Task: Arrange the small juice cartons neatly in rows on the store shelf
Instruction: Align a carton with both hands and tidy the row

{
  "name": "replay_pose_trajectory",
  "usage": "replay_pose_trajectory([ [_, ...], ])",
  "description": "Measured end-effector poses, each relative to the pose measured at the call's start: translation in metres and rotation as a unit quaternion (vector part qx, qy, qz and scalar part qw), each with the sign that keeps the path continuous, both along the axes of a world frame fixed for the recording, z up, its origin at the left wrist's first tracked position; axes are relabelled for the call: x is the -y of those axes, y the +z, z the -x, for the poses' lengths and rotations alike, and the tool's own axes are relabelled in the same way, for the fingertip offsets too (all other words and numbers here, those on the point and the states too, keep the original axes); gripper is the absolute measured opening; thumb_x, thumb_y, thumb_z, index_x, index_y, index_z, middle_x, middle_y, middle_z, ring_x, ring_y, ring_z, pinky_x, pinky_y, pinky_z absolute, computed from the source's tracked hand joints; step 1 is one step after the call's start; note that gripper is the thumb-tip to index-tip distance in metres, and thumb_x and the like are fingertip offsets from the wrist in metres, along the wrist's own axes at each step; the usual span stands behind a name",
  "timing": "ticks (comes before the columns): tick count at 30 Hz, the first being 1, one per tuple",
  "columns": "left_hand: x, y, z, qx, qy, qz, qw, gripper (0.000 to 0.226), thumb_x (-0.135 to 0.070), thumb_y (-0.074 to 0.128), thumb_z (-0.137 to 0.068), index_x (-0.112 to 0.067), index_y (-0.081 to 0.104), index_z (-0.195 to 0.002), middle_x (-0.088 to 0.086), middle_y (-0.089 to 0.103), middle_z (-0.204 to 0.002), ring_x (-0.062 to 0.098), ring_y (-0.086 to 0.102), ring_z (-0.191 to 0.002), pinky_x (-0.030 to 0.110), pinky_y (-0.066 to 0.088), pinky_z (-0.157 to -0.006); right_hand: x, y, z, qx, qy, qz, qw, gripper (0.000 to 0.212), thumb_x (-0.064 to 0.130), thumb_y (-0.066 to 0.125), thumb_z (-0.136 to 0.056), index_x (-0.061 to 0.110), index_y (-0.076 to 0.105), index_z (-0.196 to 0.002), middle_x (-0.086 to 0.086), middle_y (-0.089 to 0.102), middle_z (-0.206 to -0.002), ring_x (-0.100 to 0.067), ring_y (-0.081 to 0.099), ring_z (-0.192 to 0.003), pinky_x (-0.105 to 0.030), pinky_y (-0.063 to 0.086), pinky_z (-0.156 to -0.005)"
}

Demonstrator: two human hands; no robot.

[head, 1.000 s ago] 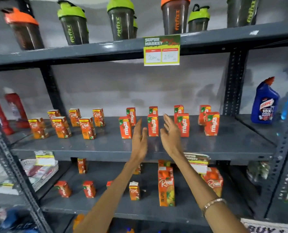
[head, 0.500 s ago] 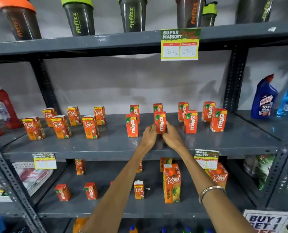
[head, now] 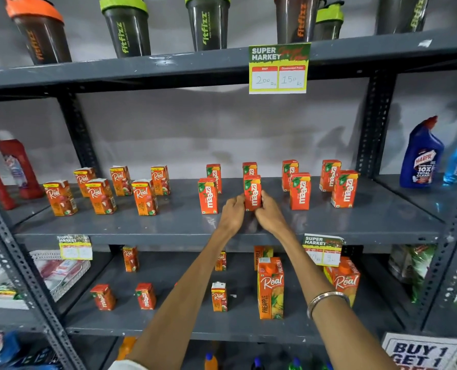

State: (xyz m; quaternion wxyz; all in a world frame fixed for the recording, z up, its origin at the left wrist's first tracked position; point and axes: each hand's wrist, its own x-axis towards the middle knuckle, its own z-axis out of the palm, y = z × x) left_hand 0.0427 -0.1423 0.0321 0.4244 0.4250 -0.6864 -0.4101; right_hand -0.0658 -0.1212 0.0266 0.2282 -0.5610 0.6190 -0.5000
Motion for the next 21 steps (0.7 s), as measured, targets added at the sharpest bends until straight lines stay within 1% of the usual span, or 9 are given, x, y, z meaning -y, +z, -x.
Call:
replay_pose_trajectory([
  [2, -0.002, 0.0, 0.001, 0.0, 0.002, -0.003, 1.0, 0.042, -0.028, 0.028, -0.107, -0.008, 0.064, -0.116, 0.016, 0.067, -0.124, 0.024, 0.063, -0.111, 0.044, 0.045, -0.107, -0.001, 0.0, -0.001, -0.001, -0.002, -0.003, 1.0, 0.03, 0.019, 0.052, -0.099, 0.012, 0.052, -0.128, -0.01, 0.066, -0.121, -0.025, 0.064, -0.112, -0.041, 0.053, -0.098],
  [6, -0.003, 0.0, 0.002, -0.008, -0.002, 0.0, 1.0, 0.04, -0.026, 0.028, -0.107, -0.006, 0.063, -0.111, 0.016, 0.068, -0.119, 0.021, 0.064, -0.106, 0.037, 0.046, -0.102, 0.001, -0.002, -0.001, 0.003, -0.007, -0.009, 1.0, 0.041, 0.022, 0.056, -0.097, 0.011, 0.047, -0.135, -0.011, 0.065, -0.125, -0.028, 0.064, -0.117, -0.043, 0.052, -0.099],
  [9, -0.007, 0.0, 0.002, -0.028, 0.013, 0.001, 1.0, 0.038, -0.027, 0.029, -0.107, -0.007, 0.061, -0.101, 0.015, 0.069, -0.108, 0.018, 0.064, -0.096, 0.039, 0.05, -0.098, -0.004, 0.0, 0.0, 0.01, -0.031, -0.011, 0.999, 0.068, 0.021, 0.058, -0.096, 0.009, 0.024, -0.154, -0.014, 0.059, -0.136, -0.031, 0.059, -0.125, -0.044, 0.05, -0.101],
  [11, -0.014, -0.003, -0.002, -0.051, 0.032, 0.016, 0.998, 0.041, -0.028, 0.031, -0.108, 0.0, 0.061, -0.115, 0.017, 0.067, -0.119, 0.023, 0.064, -0.107, 0.04, 0.049, -0.103, -0.014, -0.003, -0.002, 0.017, -0.063, 0.028, 0.998, 0.077, 0.014, 0.06, -0.094, 0.013, 0.016, -0.157, -0.012, 0.05, -0.148, -0.03, 0.05, -0.135, -0.048, 0.045, -0.108],
  [13, -0.025, -0.008, -0.015, -0.09, 0.045, 0.052, 0.994, 0.043, -0.028, 0.033, -0.107, -0.004, 0.052, -0.138, 0.012, 0.057, -0.142, 0.022, 0.055, -0.13, 0.037, 0.041, -0.112, -0.024, -0.012, -0.008, 0.028, -0.073, 0.115, 0.99, 0.073, 0.0, 0.061, -0.091, 0.018, 0.028, -0.154, -0.006, 0.046, -0.152, -0.024, 0.048, -0.138, -0.047, 0.045, -0.109],
  [14, -0.031, -0.011, -0.023, -0.118, 0.047, 0.077, 0.989, 0.041, -0.027, 0.034, -0.107, -0.01, 0.05, -0.141, 0.005, 0.055, -0.144, 0.017, 0.053, -0.132, 0.034, 0.041, -0.112, -0.03, -0.016, -0.012, 0.032, -0.076, 0.159, 0.984, 0.07, -0.007, 0.058, -0.089, 0.019, 0.036, -0.15, -0.003, 0.049, -0.149, -0.02, 0.05, -0.136, -0.045, 0.048, -0.107],
  [16, -0.044, -0.02, -0.046, -0.166, 0.064, 0.113, 0.977, 0.037, -0.024, 0.035, -0.107, -0.016, 0.055, -0.138, 0.0, 0.062, -0.137, 0.011, 0.059, -0.125, 0.031, 0.045, -0.107, -0.041, -0.02, -0.026, 0.027, -0.091, 0.235, 0.967, 0.063, -0.015, 0.05, -0.086, 0.017, 0.049, -0.14, -0.002, 0.056, -0.139, -0.016, 0.053, -0.13, -0.038, 0.052, -0.104],
  [18, -0.055, -0.028, -0.074, -0.194, 0.082, 0.122, 0.97, 0.036, -0.022, 0.036, -0.107, -0.015, 0.059, -0.134, -0.002, 0.067, -0.129, 0.009, 0.062, -0.121, 0.03, 0.047, -0.104, -0.048, -0.018, -0.048, 0.027, -0.093, 0.282, 0.954, 0.058, -0.018, 0.046, -0.084, 0.013, 0.056, -0.132, -0.004, 0.061, -0.131, -0.015, 0.057, -0.124, -0.034, 0.053, -0.101],
  [21, -0.056, -0.036, -0.124, -0.191, 0.115, 0.135, 0.965, 0.036, -0.02, 0.037, -0.107, -0.013, 0.06, -0.133, -0.004, 0.066, -0.13, 0.008, 0.06, -0.123, 0.028, 0.046, -0.107, -0.046, -0.016, -0.099, 0.042, -0.045, 0.277, 0.959, 0.054, -0.016, 0.047, -0.085, 0.011, 0.059, -0.129, -0.003, 0.065, -0.127, -0.013, 0.06, -0.119, -0.03, 0.054, -0.099],
])
